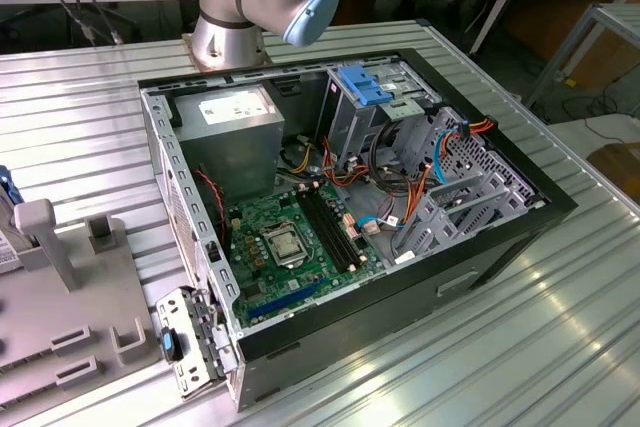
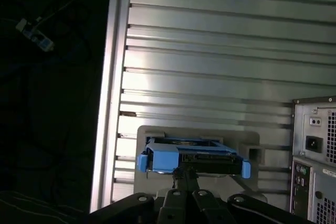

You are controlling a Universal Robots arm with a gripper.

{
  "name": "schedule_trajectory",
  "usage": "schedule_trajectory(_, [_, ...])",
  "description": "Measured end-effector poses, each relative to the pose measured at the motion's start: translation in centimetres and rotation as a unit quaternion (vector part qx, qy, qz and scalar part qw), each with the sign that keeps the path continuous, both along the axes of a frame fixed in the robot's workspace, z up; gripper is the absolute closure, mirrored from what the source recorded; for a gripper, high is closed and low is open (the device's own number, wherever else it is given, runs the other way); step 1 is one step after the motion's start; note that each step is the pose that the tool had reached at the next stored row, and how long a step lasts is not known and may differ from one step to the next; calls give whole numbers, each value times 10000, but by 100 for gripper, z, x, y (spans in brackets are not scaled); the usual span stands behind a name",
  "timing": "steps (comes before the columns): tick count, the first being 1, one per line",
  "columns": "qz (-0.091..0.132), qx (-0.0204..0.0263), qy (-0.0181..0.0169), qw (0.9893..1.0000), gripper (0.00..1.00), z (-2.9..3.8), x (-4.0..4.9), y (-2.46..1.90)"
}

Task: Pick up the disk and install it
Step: 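Pick up the disk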

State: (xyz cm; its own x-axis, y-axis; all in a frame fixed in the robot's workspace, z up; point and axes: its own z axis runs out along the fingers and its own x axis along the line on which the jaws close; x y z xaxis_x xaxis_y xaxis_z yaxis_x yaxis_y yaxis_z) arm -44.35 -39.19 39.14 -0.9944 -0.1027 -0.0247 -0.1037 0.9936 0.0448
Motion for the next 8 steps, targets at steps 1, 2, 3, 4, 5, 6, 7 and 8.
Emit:
schedule_trajectory(1, [94,0,0,10000,89,0,0,0])
schedule_trajectory(2, [186,0,0,9998,89,0,0,0])
schedule_trajectory(3, [306,0,0,9995,89,0,0,0])
schedule_trajectory(4, [517,0,0,9987,89,0,0,0])
schedule_trajectory(5, [691,0,0,9976,89,-1,0,0])
schedule_trajectory(6, [827,0,-1,9966,89,-1,0,0])
schedule_trajectory(7, [911,0,0,9958,89,0,0,0])
schedule_trajectory(8, [1127,0,0,9936,89,0,0,0])
